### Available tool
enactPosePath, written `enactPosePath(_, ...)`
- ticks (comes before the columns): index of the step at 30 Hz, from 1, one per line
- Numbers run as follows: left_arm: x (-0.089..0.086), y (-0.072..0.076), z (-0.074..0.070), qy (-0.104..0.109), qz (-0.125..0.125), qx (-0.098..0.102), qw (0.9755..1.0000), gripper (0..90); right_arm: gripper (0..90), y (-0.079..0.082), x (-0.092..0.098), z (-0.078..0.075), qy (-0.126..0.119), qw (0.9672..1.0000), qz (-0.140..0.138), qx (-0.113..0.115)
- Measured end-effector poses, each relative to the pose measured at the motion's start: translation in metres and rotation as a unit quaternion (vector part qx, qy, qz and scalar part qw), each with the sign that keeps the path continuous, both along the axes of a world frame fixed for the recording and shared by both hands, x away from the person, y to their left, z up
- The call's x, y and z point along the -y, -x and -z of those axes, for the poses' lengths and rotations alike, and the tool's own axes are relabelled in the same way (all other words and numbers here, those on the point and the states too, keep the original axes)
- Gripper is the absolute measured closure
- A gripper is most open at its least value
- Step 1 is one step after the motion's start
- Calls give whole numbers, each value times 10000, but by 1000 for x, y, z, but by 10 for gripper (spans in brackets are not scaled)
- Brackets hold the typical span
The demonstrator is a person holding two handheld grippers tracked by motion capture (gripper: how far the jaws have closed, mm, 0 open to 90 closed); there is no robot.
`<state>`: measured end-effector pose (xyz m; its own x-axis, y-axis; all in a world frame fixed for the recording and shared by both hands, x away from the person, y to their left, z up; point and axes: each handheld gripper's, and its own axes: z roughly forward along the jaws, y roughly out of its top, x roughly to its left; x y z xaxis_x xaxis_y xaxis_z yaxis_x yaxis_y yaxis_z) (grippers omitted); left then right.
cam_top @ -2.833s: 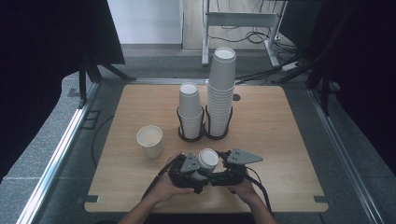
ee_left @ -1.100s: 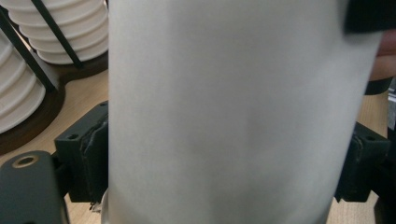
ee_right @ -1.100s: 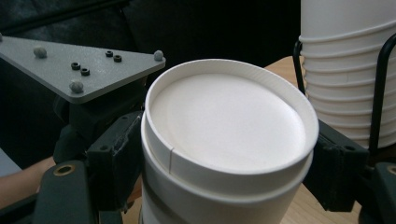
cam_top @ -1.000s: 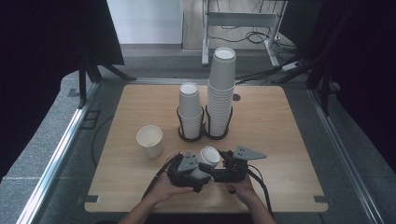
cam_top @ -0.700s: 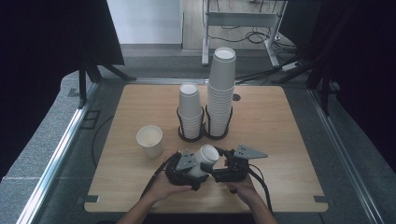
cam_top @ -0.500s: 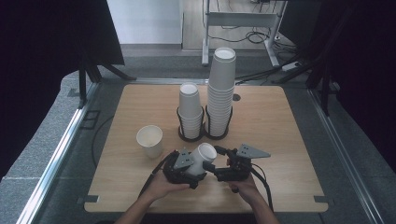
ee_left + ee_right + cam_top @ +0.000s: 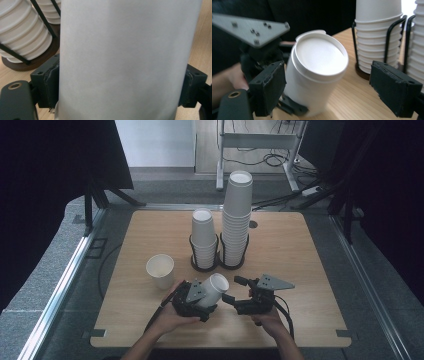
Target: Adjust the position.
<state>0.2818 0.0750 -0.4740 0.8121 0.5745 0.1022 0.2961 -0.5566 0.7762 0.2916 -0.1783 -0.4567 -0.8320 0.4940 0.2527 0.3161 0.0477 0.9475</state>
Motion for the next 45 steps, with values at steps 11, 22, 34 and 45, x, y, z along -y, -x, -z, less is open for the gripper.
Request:
enactPosePath(11,2,-3,-2,-96,12,50,9999,130,159,-4,-2,-5,1317,9906,-256,265)
enactPosePath(22,-2,1,-7,-333,46,95,9994,129,143,-14,-2,-34,2297,9706,-678,253)
enactPosePath(34,-8,-1,-13,-388,13,150,9991,129,151,-21,-12,-44,2890,9518,-970,333)
enactPosePath(45,6,-4,-16,-744,232,278,9966,129,156,-23,-16,-44,2957,9481,-1128,307)
